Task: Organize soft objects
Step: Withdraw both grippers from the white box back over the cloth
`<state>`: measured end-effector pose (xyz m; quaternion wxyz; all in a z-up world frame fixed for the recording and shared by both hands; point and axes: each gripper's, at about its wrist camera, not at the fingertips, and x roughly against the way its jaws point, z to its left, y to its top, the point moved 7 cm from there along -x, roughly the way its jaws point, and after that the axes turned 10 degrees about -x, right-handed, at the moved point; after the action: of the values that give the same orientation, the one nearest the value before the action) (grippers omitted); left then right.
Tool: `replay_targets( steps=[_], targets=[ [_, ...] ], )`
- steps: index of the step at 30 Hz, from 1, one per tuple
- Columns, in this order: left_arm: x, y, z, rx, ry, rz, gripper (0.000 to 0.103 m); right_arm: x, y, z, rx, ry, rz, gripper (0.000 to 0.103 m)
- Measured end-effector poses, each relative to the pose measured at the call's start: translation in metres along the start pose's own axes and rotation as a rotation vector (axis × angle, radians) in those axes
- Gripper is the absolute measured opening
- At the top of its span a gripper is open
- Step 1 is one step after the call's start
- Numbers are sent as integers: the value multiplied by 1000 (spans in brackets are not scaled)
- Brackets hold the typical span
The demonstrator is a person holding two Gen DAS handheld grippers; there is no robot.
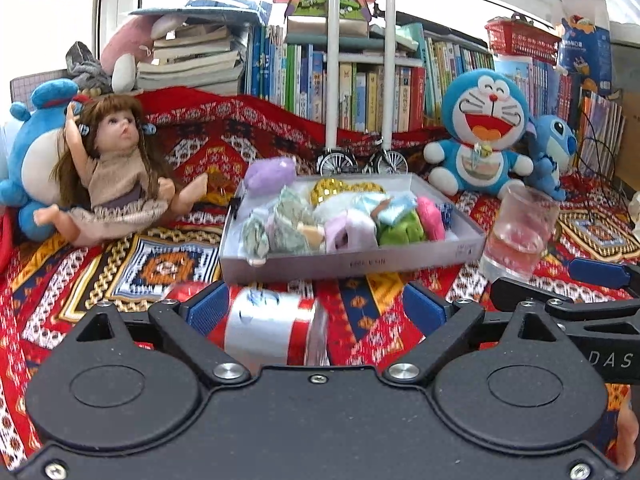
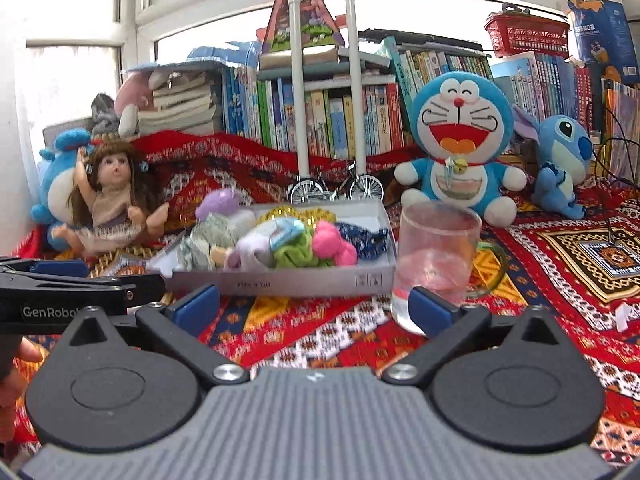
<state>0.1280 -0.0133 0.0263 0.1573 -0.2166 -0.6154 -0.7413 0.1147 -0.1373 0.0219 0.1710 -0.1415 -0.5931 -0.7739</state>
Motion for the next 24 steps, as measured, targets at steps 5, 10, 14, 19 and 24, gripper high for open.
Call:
replay_targets(
  steps=[5, 10, 14, 19, 24],
  targets=[
    [-1, -23, -4, 25, -20, 42, 96, 4, -19, -6, -6, -15, 33, 103],
    [-5, -44, -6, 48, -37, 89, 96, 7, -37, -10, 13, -43, 61, 103],
    [-8, -58, -6, 53, -30, 114, 96, 9, -48, -11, 39, -66, 74, 103],
    [-13, -71, -5, 57, -19, 148, 96, 6, -56, -16, 42, -89, 92, 103],
    [-18, -77, -3, 52, -6, 160, 98, -1, -64, -19, 37, -94, 119, 103]
  ],
)
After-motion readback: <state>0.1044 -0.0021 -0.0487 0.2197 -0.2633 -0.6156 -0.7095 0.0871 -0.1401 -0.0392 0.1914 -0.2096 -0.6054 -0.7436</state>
